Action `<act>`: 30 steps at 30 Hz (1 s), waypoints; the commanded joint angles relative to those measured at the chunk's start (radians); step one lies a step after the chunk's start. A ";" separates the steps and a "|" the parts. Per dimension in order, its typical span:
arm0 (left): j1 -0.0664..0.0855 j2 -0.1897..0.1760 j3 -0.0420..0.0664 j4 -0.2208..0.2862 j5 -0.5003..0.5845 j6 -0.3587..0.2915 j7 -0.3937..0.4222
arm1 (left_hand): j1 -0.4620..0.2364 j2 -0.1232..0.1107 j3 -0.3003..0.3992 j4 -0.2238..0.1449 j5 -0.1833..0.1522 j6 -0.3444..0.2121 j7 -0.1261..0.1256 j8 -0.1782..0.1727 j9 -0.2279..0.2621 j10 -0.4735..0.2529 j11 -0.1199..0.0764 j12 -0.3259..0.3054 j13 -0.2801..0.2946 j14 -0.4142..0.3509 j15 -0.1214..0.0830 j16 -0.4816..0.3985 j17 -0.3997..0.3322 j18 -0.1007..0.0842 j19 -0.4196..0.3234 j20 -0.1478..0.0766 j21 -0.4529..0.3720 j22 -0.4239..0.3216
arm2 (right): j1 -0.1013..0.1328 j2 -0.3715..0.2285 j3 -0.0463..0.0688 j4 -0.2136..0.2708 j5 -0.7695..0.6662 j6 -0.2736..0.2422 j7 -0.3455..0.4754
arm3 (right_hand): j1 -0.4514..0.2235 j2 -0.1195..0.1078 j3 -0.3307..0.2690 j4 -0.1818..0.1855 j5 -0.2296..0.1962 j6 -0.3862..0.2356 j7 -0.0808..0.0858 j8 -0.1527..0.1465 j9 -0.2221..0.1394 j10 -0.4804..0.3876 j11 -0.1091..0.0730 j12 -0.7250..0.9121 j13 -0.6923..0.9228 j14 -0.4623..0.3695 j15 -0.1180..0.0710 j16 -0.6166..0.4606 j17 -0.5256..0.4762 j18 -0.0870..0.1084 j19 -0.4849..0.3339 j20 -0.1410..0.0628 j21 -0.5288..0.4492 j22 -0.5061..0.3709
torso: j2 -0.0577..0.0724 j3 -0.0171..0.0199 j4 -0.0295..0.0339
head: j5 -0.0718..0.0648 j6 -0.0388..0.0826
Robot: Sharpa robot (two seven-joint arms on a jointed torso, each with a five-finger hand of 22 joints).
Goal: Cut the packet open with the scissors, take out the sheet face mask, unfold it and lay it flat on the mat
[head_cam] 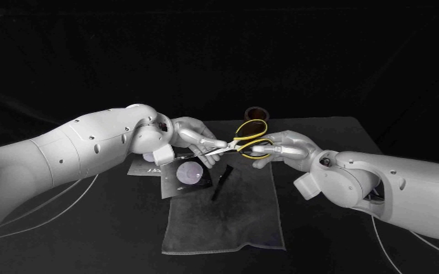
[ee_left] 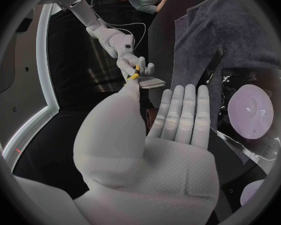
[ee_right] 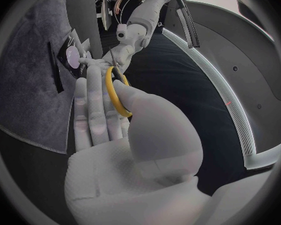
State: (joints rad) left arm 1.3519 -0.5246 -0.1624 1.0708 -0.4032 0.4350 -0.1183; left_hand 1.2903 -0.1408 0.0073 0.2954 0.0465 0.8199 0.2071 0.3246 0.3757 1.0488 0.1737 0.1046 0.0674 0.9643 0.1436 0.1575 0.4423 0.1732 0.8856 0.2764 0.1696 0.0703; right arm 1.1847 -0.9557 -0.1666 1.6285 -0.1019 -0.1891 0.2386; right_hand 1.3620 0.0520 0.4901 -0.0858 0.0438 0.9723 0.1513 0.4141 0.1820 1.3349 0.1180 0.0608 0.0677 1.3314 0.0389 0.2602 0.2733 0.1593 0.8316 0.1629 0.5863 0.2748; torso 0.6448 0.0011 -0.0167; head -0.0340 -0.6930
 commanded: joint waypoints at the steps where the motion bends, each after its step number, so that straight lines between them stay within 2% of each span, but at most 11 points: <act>1: 0.000 -0.008 0.003 -0.012 0.092 -0.039 0.024 | -0.005 -0.003 -0.074 0.003 0.003 0.001 0.016 -0.004 -0.001 -0.007 0.002 0.005 0.000 -0.011 0.000 -0.008 -0.008 0.009 -0.010 0.002 -0.008 -0.002 | 0.003 -0.001 0.002 -0.009 0.017 0.036 -0.014 | -0.005 0.005 0.006 0.003 0.005 -0.007 0.001 -0.008 -0.005 0.045 -0.039 0.003 -0.002 0.011 -0.007 -0.004 0.002 0.021 -0.005 -0.001 0.003 0.001 | 0.001 -0.0002 -0.0008 | -0.006 0.004; 5: 0.000 -0.024 0.005 -0.031 0.154 -0.089 0.045 | -0.019 -0.018 -0.103 0.004 0.003 0.000 0.018 -0.005 -0.002 -0.012 0.004 0.008 0.000 -0.020 0.003 -0.015 -0.016 0.007 -0.025 0.006 -0.019 -0.003 | 0.008 -0.002 0.004 -0.029 0.029 0.035 -0.018 | -0.007 0.005 0.009 0.001 0.005 -0.007 0.000 -0.008 -0.004 0.045 -0.040 0.003 -0.002 0.011 -0.007 -0.005 0.003 0.021 -0.006 -0.002 0.005 0.003 | 0.000 0.0000 0.0003 | -0.011 0.006; 8: 0.000 -0.040 0.006 -0.043 0.192 -0.126 0.062 | -0.022 -0.018 -0.105 0.005 0.004 0.000 0.018 -0.005 -0.002 -0.013 0.004 0.008 0.000 -0.021 0.003 -0.016 -0.017 0.007 -0.027 0.006 -0.021 -0.003 | 0.015 -0.001 0.007 -0.050 0.045 0.034 -0.020 | -0.009 0.005 0.012 -0.001 0.005 -0.007 0.000 -0.007 -0.004 0.046 -0.040 0.003 -0.002 0.012 -0.008 -0.005 0.003 0.021 -0.007 -0.002 0.007 0.004 | 0.000 0.0002 0.0012 | -0.016 0.009; 14: -0.001 -0.078 0.007 -0.049 0.232 -0.188 0.093 | -0.031 -0.006 -0.102 0.004 0.003 0.004 0.020 -0.003 -0.002 -0.012 0.005 0.011 0.001 -0.019 0.003 -0.016 -0.019 0.008 -0.029 0.007 -0.023 -0.002 | 0.030 0.003 0.013 -0.100 0.080 0.027 -0.020 | -0.012 0.004 0.016 -0.006 0.005 -0.006 0.000 -0.007 -0.003 0.047 -0.040 0.003 -0.003 0.012 -0.008 -0.005 0.005 0.020 -0.008 -0.002 0.011 0.006 | 0.000 -0.0010 0.0006 | -0.019 0.012; 20: -0.002 -0.114 0.007 -0.041 0.255 -0.246 0.129 | -0.029 0.021 -0.087 0.003 0.003 0.012 0.020 0.001 -0.001 -0.006 0.004 0.020 0.002 -0.009 0.001 -0.011 -0.023 0.010 -0.021 0.005 -0.019 0.001 | 0.040 0.011 0.021 -0.157 0.104 0.023 -0.015 | -0.015 0.004 0.020 -0.009 0.005 -0.006 0.000 -0.006 -0.003 0.047 -0.040 0.003 -0.003 0.013 -0.008 -0.006 0.007 0.020 -0.009 -0.003 0.014 0.008 | 0.000 -0.0011 0.0023 | -0.022 0.015; 23: -0.002 -0.128 0.007 -0.033 0.260 -0.264 0.139 | -0.029 0.027 -0.085 0.003 0.003 0.014 0.020 0.002 -0.001 -0.005 0.003 0.022 0.002 -0.006 0.001 -0.010 -0.024 0.010 -0.017 0.005 -0.017 0.002 | 0.046 0.016 0.023 -0.184 0.111 0.018 -0.014 | -0.017 0.004 0.022 -0.011 0.005 -0.006 0.000 -0.006 -0.002 0.047 -0.040 0.003 -0.003 0.013 -0.008 -0.007 0.008 0.020 -0.010 -0.003 0.016 0.010 | 0.000 -0.0019 0.0021 | -0.024 0.016; 30: -0.003 -0.157 0.007 -0.004 0.265 -0.295 0.151 | -0.030 0.034 -0.082 0.002 0.002 0.016 0.020 0.003 -0.001 -0.003 0.003 0.025 0.002 -0.004 0.000 -0.008 -0.025 0.011 -0.014 0.004 -0.015 0.003 | 0.065 0.041 0.026 -0.273 0.118 -0.012 -0.019 | -0.026 0.004 0.031 -0.019 0.005 -0.006 0.000 -0.005 -0.001 0.048 -0.040 0.002 -0.003 0.013 -0.009 -0.009 0.011 0.020 -0.012 -0.004 0.026 0.017 | 0.000 -0.0011 0.0016 | -0.022 0.019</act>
State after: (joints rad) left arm 1.3486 -0.6805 -0.1565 1.0596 -0.1620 0.1788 -0.0047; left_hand 1.2597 -0.1142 -0.0819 0.2961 0.0465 0.8285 0.2098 0.3246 0.3737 1.0419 0.1806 0.1240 0.0681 0.9561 0.1447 0.1469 0.4190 0.1706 0.8663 0.2841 0.1527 0.0718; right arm 1.2469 -0.9195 -0.1428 1.3662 -0.0024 -0.1881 0.2151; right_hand 1.3357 0.0459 0.5185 -0.1032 0.0451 0.9693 0.1520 0.4058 0.1791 1.3407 0.1126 0.0596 0.0642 1.3422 0.0357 0.2562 0.2834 0.1694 0.8281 0.1594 0.6096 0.2909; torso 0.6449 -0.0005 -0.0147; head -0.0571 -0.6751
